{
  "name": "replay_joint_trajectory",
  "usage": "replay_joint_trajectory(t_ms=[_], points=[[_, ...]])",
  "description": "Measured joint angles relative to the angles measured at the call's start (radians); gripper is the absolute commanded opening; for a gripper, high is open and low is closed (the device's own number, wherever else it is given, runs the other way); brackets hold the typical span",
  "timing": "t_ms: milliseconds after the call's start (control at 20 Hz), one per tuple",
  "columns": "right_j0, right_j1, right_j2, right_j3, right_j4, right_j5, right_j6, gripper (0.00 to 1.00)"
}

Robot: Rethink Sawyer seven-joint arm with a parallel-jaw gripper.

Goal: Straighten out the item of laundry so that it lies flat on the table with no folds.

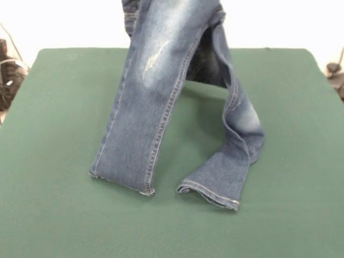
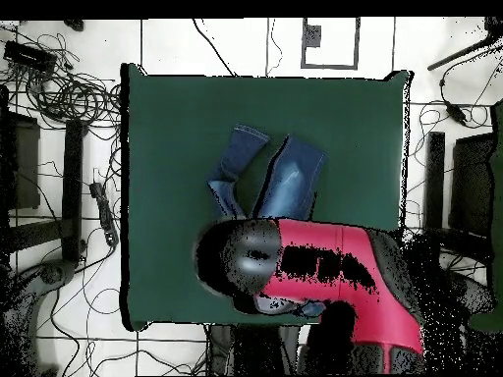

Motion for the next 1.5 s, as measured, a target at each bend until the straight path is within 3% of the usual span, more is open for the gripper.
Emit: replay_joint_trajectory(t_ms=[300,400,550,600,700,750,1500], points=[[0.000,0.049,-0.045,0.124,-0.004,-0.306,0.039,0.00],[0.001,0.106,-0.059,0.173,-0.014,-0.532,0.059,0.00],[0.001,0.145,-0.067,0.198,-0.015,-0.661,0.071,0.00],[0.003,0.179,-0.075,0.215,-0.015,-0.754,0.076,0.00],[0.006,0.203,-0.083,0.225,-0.015,-0.804,0.076,0.00],[0.013,0.236,-0.100,0.233,-0.015,-0.843,0.076,1.00],[0.036,0.283,-0.124,0.254,-0.014,-0.850,0.076,1.00]])
